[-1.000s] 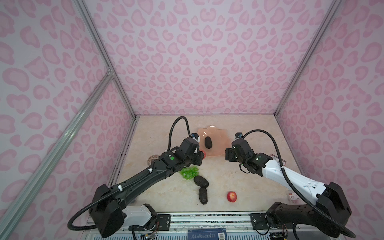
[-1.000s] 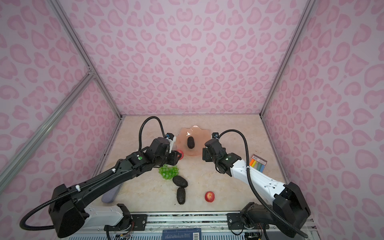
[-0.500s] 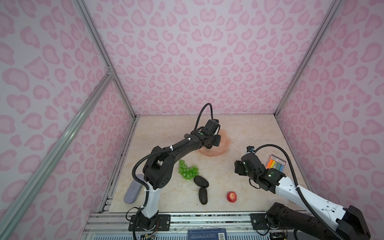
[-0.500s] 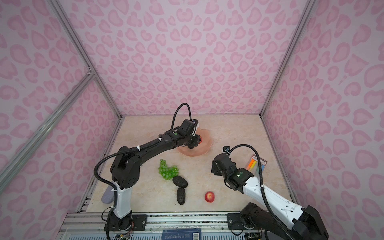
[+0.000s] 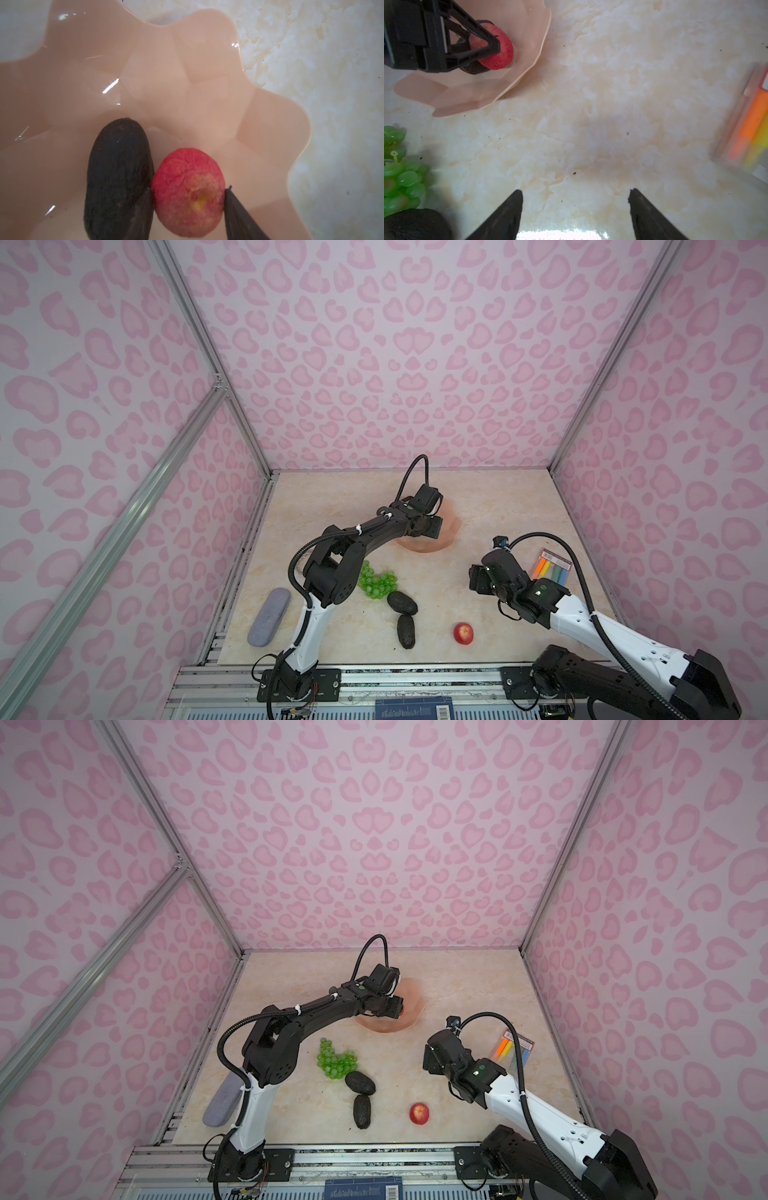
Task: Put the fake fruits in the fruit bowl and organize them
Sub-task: 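Lower the red apple into the bowl with the left gripper while the right arm withdraws, then open and withdraw the left gripper while the right gripper grasps the second apple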
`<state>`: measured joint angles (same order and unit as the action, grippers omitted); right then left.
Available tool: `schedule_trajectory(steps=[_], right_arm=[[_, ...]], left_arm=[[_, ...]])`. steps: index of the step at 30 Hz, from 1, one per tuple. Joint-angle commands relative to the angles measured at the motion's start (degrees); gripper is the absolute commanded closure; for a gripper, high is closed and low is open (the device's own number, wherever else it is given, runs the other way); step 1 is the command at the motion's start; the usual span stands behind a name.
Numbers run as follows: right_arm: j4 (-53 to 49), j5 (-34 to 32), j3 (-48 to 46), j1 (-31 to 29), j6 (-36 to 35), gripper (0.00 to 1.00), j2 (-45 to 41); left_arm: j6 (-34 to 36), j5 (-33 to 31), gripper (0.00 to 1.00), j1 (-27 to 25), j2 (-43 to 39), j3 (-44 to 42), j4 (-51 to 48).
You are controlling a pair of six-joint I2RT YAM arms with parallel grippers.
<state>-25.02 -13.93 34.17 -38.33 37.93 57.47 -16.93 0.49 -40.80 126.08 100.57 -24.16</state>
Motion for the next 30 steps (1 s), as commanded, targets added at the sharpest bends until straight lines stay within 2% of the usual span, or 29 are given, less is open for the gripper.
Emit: schedule_trajectory(steps=[1,5,8,14,20,26,30], right_arm=[[-1.5,-0.3,0.2,-1.0,0.9,0.19,0.3],[-3.7,-1.4,1.0,-4.0,1.9,0.19,1.2],[-5.7,-1.6,1.2,-7.3,4.0,0.2,2.2],[-7.8,-1.9,-0.5,-18.3,12.3,0.2,4.2],[-8.2,-2.3,-1.3,-27.5,20.2,0.21,6.9],[-6.6,-1.8,-2.6,-31.9,25.0,0.21,9.9],[-5.0,-2.4,-3.4,-33.9,27.7,0.24,10.9]], left_arm=[[0.4,0.9,0.36,0.3,-3.7,0.1,0.3],[0.8,2.1,0.31,0.3,-8.5,-0.3,1.2],[1.1,2.0,0.31,0.3,-13.3,-1.7,2.3],[1.8,-1.5,0.3,0.3,-27.8,-8.2,8.0],[2.6,-2.2,0.26,0.2,-41.5,-16.9,15.9],[2.2,-4.1,0.26,0.2,-47.8,-22.1,17.1],[1.2,-8.3,0.26,0.3,-52.4,-29.1,17.2]])
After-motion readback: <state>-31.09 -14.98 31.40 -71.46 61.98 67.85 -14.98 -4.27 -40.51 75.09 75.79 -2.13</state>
